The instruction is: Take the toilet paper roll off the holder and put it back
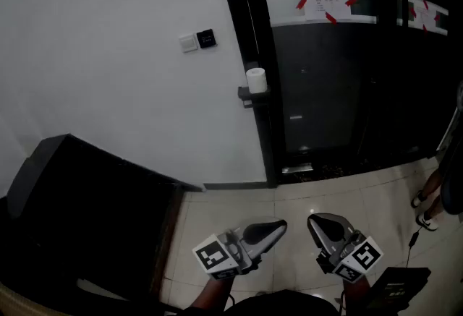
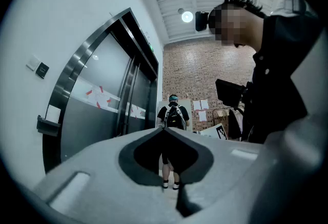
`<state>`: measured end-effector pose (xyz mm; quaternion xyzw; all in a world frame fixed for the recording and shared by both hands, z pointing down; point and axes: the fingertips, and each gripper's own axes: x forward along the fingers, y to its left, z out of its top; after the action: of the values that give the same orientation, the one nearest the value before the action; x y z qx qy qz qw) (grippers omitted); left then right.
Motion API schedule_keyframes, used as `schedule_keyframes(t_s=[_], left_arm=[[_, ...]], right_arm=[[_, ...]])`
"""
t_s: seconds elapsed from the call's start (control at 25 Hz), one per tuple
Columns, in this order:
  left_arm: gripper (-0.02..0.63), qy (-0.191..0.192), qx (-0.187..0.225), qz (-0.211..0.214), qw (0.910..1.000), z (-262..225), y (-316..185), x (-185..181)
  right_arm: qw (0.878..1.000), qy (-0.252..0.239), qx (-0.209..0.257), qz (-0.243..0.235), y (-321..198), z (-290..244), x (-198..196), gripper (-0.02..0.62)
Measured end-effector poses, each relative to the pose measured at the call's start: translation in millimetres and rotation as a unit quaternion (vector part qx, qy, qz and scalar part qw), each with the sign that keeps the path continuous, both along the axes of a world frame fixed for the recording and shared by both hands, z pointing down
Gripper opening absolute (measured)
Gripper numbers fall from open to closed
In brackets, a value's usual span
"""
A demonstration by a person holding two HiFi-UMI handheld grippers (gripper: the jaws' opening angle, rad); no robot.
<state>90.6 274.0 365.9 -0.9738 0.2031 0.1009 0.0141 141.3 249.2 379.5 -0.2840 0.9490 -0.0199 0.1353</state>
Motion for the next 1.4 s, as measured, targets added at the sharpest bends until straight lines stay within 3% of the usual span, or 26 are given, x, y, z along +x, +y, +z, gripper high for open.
schedule_keyframes(t_s=[0.56,1.04,1.4], left_arm=[[-0.002,-0.016,-0.009,0.001,0.9998,13,10,53],[-0.002,-0.012,-0.011,-0.02,0.9997,13,-20,46],[-0.002,0.017,-0.001,-0.018,0.9997,18,-105,4]], right_arm=[[1.0,-0.019,-0.017,-0.015,0,14,49,0.002],[0.999,-0.012,-0.019,-0.036,-26,19,43,0.002],[0.999,0.019,-0.023,-0.025,-105,31,11,0.002]])
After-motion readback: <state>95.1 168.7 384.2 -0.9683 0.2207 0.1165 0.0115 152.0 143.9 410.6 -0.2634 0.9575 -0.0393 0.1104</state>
